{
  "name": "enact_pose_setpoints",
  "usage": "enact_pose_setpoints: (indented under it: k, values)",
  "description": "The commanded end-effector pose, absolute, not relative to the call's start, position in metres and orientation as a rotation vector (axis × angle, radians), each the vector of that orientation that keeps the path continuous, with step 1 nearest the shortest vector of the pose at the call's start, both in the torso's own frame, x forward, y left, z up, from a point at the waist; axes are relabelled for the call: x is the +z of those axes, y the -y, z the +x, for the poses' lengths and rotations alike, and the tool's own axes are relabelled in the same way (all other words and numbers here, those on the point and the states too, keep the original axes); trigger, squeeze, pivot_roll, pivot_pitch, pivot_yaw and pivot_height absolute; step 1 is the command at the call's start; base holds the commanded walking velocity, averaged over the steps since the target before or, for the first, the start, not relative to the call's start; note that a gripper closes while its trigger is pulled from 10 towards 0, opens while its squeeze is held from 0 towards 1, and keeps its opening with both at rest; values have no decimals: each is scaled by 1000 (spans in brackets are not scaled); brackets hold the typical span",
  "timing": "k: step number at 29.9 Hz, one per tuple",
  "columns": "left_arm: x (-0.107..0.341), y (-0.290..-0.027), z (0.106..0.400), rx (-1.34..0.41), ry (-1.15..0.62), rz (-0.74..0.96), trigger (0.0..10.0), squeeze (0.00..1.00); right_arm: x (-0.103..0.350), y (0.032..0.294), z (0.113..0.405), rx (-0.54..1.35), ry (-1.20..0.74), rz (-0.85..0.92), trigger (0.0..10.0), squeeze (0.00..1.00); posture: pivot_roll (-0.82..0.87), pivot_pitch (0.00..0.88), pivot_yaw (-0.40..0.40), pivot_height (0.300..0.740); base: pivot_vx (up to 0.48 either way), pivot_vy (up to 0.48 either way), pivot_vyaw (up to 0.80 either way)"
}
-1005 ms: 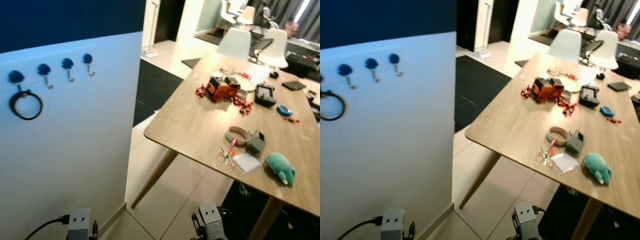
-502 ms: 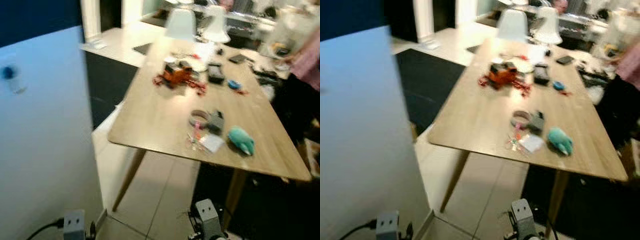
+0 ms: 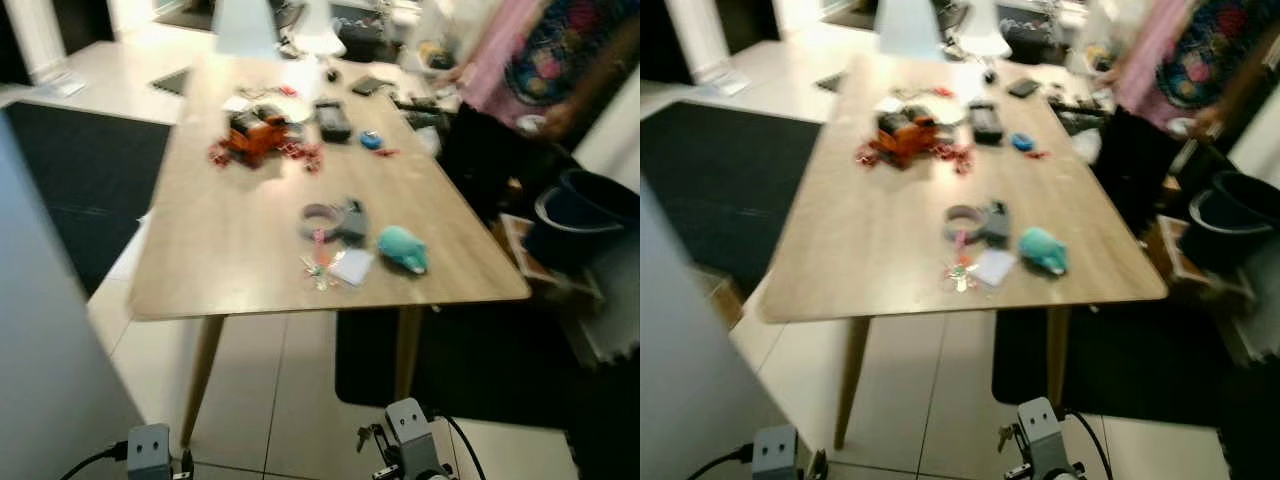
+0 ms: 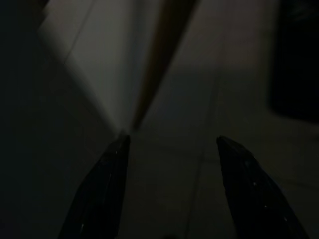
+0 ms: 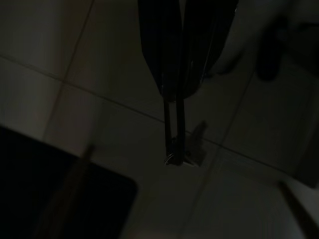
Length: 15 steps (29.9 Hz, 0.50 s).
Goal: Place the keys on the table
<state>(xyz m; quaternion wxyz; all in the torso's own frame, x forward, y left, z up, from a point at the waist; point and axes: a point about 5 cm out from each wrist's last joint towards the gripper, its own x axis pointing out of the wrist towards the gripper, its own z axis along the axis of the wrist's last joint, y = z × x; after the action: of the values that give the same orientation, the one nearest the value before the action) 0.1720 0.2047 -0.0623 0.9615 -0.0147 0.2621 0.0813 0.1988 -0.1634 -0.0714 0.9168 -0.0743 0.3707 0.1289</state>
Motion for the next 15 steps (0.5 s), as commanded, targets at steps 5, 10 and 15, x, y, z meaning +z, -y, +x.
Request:
enact_pose_setpoints:
  k: [5,10,15]
  values:
    - [-68,-203,164,146,-570,-20,10000,0,-70,163,201,275,-747,-162,10000,0,79,73,-78,740,0,0,0]
    - [-68,-203,164,143,-575,-19,10000,0,-70,163,201,276,-746,-163,10000,0,76,73,-79,740,0,0,0]
    - [-69,-202,163,134,-585,6,10000,0,-70,164,201,277,-746,-169,10000,0,74,73,-84,740,0,0,0]
